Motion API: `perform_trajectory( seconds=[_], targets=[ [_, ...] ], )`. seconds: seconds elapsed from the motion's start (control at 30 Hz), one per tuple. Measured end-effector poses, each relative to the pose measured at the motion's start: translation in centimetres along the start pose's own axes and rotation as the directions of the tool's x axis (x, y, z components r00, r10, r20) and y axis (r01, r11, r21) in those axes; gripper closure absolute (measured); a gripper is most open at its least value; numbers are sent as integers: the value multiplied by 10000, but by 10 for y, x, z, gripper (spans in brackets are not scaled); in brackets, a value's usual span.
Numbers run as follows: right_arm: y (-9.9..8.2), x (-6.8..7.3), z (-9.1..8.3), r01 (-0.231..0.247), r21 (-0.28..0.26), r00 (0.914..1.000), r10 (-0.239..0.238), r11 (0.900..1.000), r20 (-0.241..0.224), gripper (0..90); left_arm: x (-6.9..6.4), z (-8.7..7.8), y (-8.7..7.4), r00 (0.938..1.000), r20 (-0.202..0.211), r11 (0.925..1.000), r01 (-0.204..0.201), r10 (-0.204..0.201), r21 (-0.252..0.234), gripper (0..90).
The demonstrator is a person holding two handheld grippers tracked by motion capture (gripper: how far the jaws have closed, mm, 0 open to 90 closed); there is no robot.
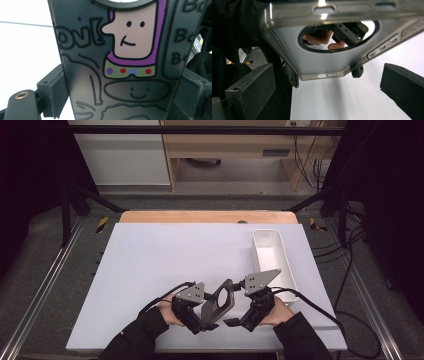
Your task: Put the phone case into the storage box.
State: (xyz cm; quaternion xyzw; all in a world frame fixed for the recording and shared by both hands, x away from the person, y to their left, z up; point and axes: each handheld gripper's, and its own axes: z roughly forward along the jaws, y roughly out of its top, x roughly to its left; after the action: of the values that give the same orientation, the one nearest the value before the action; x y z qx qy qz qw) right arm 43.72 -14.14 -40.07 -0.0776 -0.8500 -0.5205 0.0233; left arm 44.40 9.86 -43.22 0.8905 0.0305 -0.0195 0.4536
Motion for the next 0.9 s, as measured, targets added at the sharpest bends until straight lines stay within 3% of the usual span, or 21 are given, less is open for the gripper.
perform_trajectory(
  seconds=[0.9],
  targets=[
    [1,-1,0,-148,-118,9993,144,9998,-332,5,-4,11,-2,9990,344,9984,-306,289,474,121]
  ],
)
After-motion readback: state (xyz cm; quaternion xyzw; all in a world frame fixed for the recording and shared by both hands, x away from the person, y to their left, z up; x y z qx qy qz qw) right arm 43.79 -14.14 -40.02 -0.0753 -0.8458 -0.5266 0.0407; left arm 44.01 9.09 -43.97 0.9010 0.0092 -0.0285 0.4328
